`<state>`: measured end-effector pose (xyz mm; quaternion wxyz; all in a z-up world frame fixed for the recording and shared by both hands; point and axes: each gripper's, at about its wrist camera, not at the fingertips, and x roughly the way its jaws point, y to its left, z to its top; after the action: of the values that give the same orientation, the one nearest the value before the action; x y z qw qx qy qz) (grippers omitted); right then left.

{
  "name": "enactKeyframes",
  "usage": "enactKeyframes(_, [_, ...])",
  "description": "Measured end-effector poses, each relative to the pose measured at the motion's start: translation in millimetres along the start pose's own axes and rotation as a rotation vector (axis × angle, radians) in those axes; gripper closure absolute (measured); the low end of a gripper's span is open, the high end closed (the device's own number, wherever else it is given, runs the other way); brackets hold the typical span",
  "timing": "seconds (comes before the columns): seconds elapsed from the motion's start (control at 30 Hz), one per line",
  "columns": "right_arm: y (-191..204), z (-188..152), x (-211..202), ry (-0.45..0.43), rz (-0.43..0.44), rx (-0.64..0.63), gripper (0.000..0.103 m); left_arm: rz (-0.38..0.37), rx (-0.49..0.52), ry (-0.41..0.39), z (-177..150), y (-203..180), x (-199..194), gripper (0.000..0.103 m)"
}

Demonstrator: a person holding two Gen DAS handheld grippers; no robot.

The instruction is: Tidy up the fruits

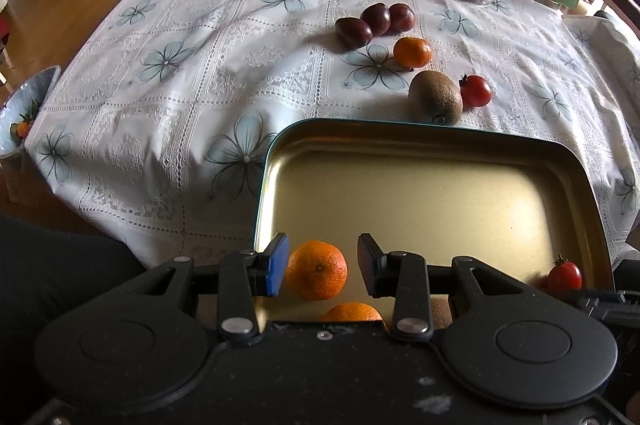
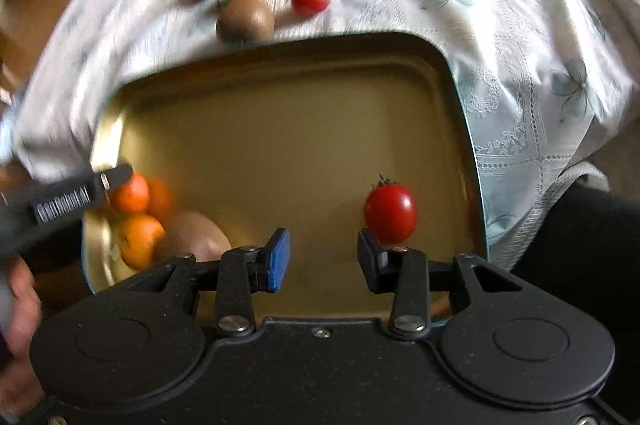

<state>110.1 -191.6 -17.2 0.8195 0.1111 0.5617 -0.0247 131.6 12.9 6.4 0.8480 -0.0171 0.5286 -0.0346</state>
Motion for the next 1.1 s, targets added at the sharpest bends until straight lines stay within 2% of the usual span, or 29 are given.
enactKeyframes(0.13, [-6, 0, -3, -0.071, 0.022, 0.090, 0.054, -0.001, -0.011, 0.006, 1, 1, 1, 0.065])
enactKeyframes(0.27, [-2, 3, 5, -0.025, 0.020, 0.044, 0.054, 0.000, -0.014, 0.005, 1, 1, 1, 0.065])
enactKeyframes(0.4, [3, 1, 6, -0.064, 0.028, 0.002, 0.053, -0.004, -0.013, 0.006, 1, 2, 1, 0.065])
enactKeyframes(0.53, [3, 2, 10, -0.045, 0.132, -0.028, 0.053, -0.008, -0.015, 0.007, 1, 2, 1, 0.065])
enactKeyframes(0.63, [-3, 6, 16, 0.016, 0.193, 0.040, 0.053, -0.010, -0.015, 0.007, 2, 2, 1, 0.065])
enactKeyframes(0.83, [-4, 6, 13, -0.019, 0.198, 0.065, 0.051, -0.014, -0.020, 0.011, 2, 2, 1, 0.065])
enactKeyframes(0.97, [-12, 8, 11, -0.046, 0.230, 0.134, 0.050, -0.016, -0.023, 0.009, 2, 2, 1, 0.065])
enactKeyframes(1.1, [-9, 11, 8, -0.064, 0.198, 0.118, 0.044, -0.014, -0.022, 0.009, 2, 2, 1, 0.065])
